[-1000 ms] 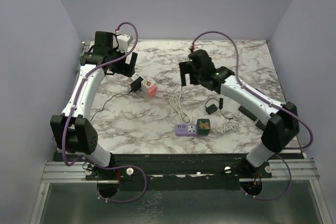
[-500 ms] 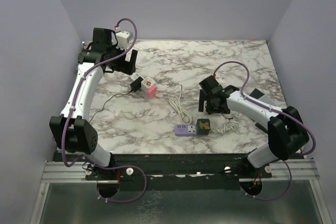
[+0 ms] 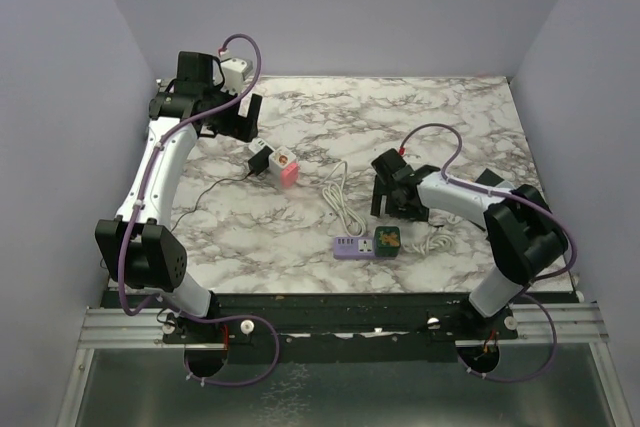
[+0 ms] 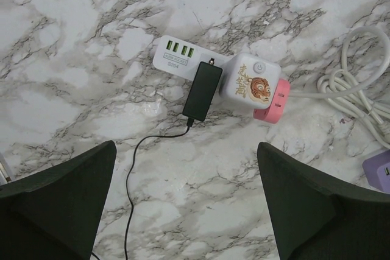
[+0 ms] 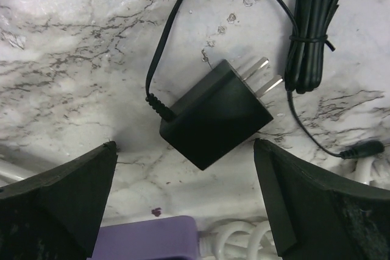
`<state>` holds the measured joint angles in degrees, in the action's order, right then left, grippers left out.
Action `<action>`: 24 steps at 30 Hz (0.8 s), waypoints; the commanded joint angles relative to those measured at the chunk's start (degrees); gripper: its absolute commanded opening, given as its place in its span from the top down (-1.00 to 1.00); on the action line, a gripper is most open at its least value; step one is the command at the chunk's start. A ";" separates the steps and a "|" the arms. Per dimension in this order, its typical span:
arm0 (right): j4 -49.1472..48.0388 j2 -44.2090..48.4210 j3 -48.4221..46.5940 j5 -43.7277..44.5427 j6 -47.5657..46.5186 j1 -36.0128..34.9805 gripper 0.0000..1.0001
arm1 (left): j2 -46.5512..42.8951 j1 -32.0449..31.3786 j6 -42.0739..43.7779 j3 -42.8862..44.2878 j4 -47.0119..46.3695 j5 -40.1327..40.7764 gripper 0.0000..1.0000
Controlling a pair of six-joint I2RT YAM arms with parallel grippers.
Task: Insert the plug
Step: Pick up the plug from the center of the board.
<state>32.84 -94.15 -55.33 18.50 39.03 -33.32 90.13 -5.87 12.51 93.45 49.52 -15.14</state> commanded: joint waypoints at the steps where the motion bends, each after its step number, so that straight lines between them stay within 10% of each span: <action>1: -2.85 -3.08 -1.61 2.19 0.77 -0.09 -0.96 | 0.49 -0.13 0.06 2.15 0.83 1.39 -0.98; 15: -4.07 -6.37 -3.95 9.14 -2.52 -0.03 -0.49 | -0.23 -0.19 0.84 1.56 0.27 2.42 -0.98; 24: -3.70 -8.00 -4.44 10.89 -3.09 -0.04 -0.77 | -0.30 -0.19 0.51 1.42 -0.26 1.78 -0.98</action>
<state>28.34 -99.35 -59.27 26.17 36.82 -33.32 90.13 -5.87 12.95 94.17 49.43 -13.72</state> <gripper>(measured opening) 0.878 0.989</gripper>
